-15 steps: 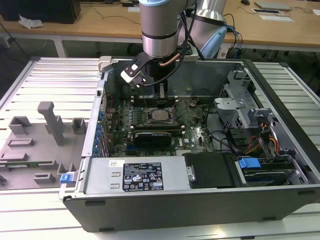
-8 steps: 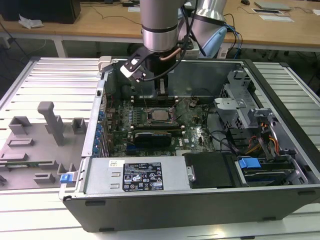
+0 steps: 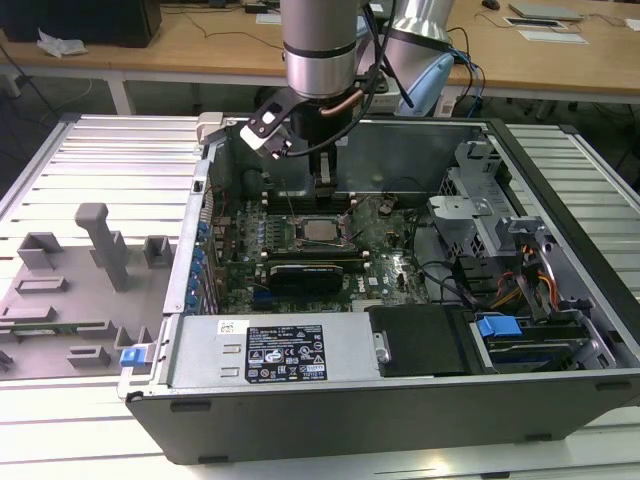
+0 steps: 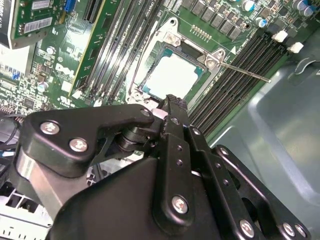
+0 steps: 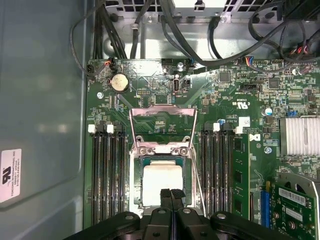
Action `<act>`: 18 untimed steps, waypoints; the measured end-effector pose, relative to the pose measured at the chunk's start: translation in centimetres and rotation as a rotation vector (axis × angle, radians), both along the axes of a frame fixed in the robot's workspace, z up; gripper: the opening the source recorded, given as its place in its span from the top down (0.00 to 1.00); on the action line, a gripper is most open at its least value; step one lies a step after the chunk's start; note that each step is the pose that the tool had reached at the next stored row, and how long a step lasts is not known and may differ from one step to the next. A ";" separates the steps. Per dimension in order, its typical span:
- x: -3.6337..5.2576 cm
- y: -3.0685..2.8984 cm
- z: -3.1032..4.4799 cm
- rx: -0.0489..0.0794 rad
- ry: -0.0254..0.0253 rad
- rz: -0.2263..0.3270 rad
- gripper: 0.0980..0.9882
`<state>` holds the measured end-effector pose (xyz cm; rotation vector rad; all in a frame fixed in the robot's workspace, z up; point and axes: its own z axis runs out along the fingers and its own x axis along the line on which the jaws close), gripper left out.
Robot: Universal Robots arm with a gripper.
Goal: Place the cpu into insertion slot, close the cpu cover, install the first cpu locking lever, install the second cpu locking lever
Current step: 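Close the cpu cover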
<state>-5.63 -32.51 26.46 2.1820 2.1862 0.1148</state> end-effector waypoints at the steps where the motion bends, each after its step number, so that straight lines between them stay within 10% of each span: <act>1: 0.10 0.00 0.01 0.000 0.0002 0.000 0.99; 18: 5.44 0.00 0.00 0.000 0.0022 0.000 0.99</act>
